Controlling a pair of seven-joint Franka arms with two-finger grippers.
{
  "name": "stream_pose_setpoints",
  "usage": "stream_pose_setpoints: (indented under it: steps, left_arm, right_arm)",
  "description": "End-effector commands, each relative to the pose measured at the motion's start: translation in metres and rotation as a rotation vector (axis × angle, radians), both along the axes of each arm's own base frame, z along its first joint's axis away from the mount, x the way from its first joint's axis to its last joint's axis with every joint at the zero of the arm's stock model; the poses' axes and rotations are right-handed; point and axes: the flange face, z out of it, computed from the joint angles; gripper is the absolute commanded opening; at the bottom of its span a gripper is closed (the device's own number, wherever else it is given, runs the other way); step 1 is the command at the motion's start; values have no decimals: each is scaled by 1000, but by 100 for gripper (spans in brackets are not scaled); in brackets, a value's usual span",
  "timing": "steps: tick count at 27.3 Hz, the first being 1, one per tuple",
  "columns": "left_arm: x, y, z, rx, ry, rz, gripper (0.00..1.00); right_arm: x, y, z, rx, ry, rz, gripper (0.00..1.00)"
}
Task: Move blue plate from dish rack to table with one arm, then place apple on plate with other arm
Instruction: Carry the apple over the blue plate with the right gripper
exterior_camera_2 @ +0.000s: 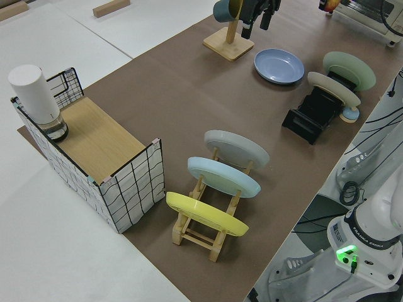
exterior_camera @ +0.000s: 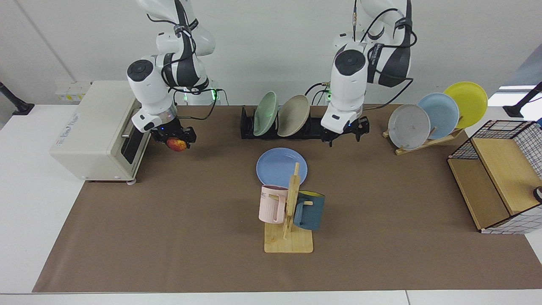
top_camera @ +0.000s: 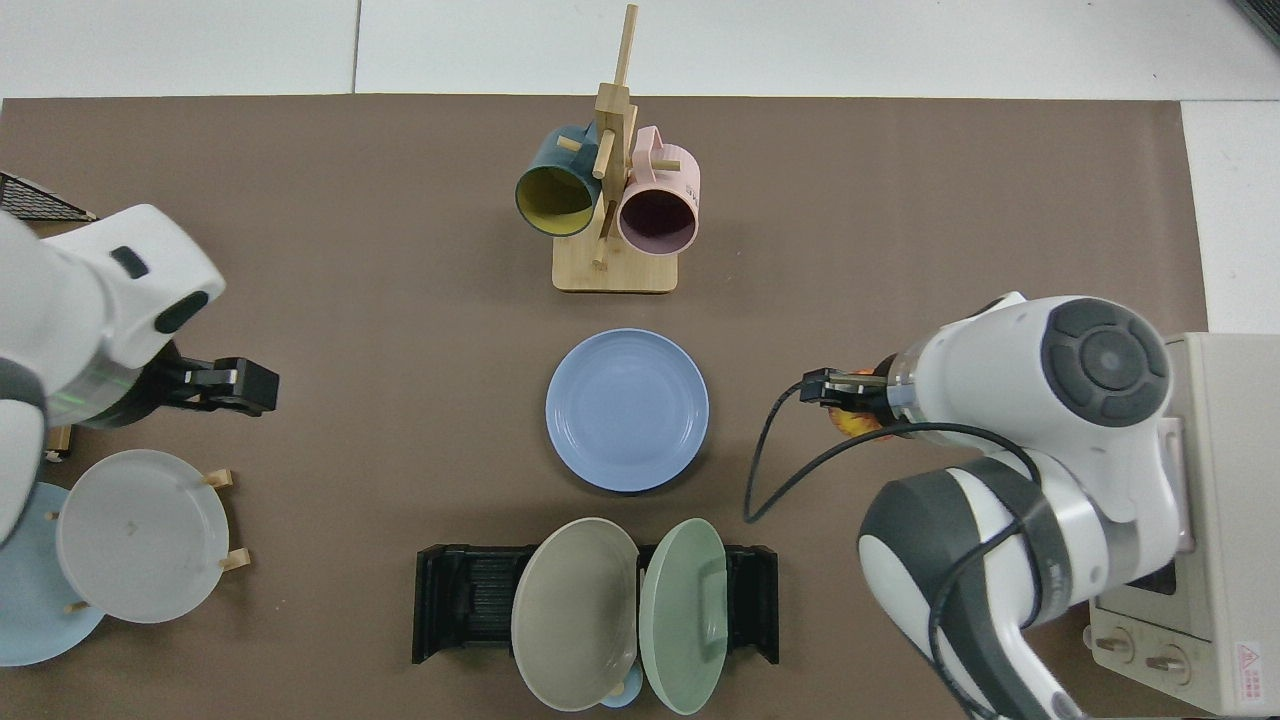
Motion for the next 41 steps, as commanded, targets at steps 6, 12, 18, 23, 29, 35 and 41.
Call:
stream_pose_setpoints:
  steps: [6,12,18,23,29,35,41]
  left_arm:
    - [-12,53,15,-38,24,-45,100]
    - [-14,44,15,-36,31,-59,100]
    - [-13,50,14,-38,30,-52,100]
    - [-12,56,14,-41,25,-43,100]
    - [-12,55,12,-41,29,-45,100]
    - [-12,54,12,-40,28,-48,100]
    - [-11,54,9,-42,34,-46,100]
  right_arm:
    - [30,107,-4,10,13,-105,0]
    - [25,148,-33,11,19,-160,0]
    - [9,206,-74,38,-6,-184,0]
    - [2,231,-107,53,-24,-188,0]
    - [-1,227,-143,42,-19,-189,0]
    - [-6,221,-158,33,-11,-190,43]
    - [-8,225,-138,30,-5,-186,100]
